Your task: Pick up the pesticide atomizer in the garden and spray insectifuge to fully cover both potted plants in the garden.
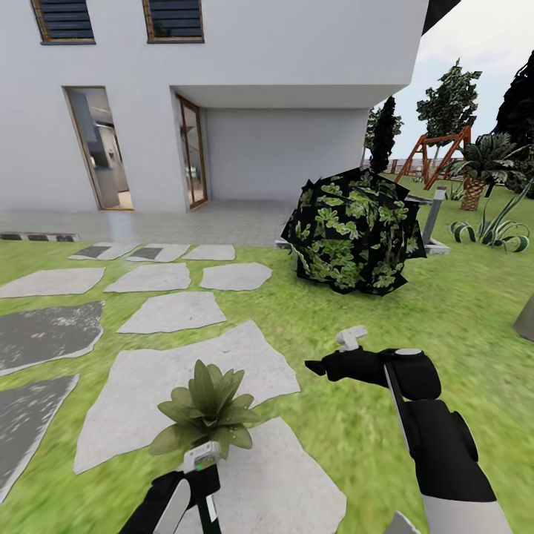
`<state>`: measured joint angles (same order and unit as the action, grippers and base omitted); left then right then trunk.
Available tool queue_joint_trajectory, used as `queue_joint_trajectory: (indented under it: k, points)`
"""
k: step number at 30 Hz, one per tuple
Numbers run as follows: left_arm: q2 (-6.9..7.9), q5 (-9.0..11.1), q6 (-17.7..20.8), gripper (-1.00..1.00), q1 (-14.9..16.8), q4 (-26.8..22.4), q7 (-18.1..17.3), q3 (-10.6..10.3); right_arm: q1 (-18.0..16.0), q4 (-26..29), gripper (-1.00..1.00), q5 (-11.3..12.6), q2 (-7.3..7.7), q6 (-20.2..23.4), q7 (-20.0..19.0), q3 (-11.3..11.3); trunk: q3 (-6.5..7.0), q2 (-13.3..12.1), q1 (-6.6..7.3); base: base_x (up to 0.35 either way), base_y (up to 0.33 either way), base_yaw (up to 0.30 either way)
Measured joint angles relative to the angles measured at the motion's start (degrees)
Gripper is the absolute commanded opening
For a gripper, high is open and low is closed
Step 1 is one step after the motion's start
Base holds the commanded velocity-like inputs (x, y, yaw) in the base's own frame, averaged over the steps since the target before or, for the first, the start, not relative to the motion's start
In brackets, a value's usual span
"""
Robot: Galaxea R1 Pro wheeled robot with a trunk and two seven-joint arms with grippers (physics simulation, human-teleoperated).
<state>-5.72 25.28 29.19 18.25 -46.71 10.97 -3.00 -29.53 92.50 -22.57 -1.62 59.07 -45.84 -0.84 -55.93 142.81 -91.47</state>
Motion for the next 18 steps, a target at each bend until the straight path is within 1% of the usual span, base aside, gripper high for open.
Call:
queue_joint_trajectory:
  k: [1, 4, 6, 8, 10, 11, 12, 13, 14, 15, 17, 18]
  points:
    - [-0.06, 0.1, -0.1, -1.00, 0.0, 0.0, -0.1, 1.0, 0.0, 0.0, 1.00, 0.0, 0.03, 0.0, 0.0, 0.1, 0.00, 0.0, 0.00, -0.087, 0.000, 0.000]
    - [-0.09, 0.1, 0.0, -1.00, 0.0, 0.0, 0.0, 1.4, 0.0, 0.0, 1.00, 0.0, 0.01, -0.1, 0.0, 0.1, 0.00, 0.0, -0.02, -0.202, 0.000, 0.000]
    - [-0.17, 0.2, 0.1, -1.00, 0.0, -0.3, -0.1, 1.6, 0.0, 0.0, 1.00, 0.0, 0.00, -0.1, 0.0, 0.1, 0.00, 0.0, -0.01, -0.094, 0.000, 0.000]
    - [-0.44, 0.2, 0.5, -1.00, 0.0, -2.6, -0.2, 1.5, 0.0, 0.0, 1.00, 0.0, 0.00, -0.1, 0.0, 0.1, 0.00, 0.0, 0.00, -0.033, 0.000, 0.000]
    - [-0.70, 0.3, 2.4, -1.00, 0.0, -5.4, -0.2, 1.4, 0.0, 0.0, 1.00, 0.0, 0.00, -0.1, 0.0, 0.1, 0.00, 0.0, 0.00, -0.017, 0.000, 0.000]
    - [-0.94, 0.4, 4.3, -1.00, 0.0, -7.2, -0.2, 1.2, 0.0, 0.0, 1.00, 0.0, -0.02, 0.0, 0.0, 0.1, 0.00, 0.0, 0.00, -0.007, 0.000, 0.000]
    - [-1.70, 0.5, 6.8, -1.00, 0.0, -9.8, 0.0, 0.9, 0.0, 0.0, 1.00, 0.0, -0.06, 0.0, 0.0, 0.1, 0.01, 0.0, 0.01, -0.004, 0.000, 0.000]
    - [-2.25, 0.2, 8.0, -1.00, 0.0, -11.2, 0.6, 0.8, 0.0, 0.0, 1.00, 0.0, -0.10, 0.0, 0.0, 0.1, 0.00, 0.0, 0.00, -0.003, 0.000, 0.000]
    - [-2.47, 0.1, 8.4, -1.00, 0.0, -11.8, 1.1, 0.6, 0.0, 0.0, 1.00, 0.0, -0.12, 0.1, 0.0, 0.1, 0.00, 0.0, 0.00, -0.002, 0.000, 0.000]
    - [-2.79, 0.2, 8.9, -1.00, 0.1, -12.5, 2.4, -0.1, -0.1, 0.0, 1.00, 0.0, -0.14, 0.1, 0.0, 0.1, 0.00, 0.0, 0.00, -0.001, 0.000, 0.000]
    - [-3.14, 0.3, 9.5, -1.00, 0.1, -13.2, 4.3, -2.3, -0.1, 0.0, 1.00, 0.0, -0.17, 0.1, 0.0, 0.2, 0.00, 0.0, 0.00, 0.000, 0.000, 0.000]
    - [-3.18, 0.3, 9.5, -1.00, 0.1, -13.3, 4.6, -2.7, -0.1, 0.0, 1.00, 0.0, -0.17, 0.1, 0.0, 0.2, 0.00, 0.0, 0.00, 0.000, 0.000, 0.000]
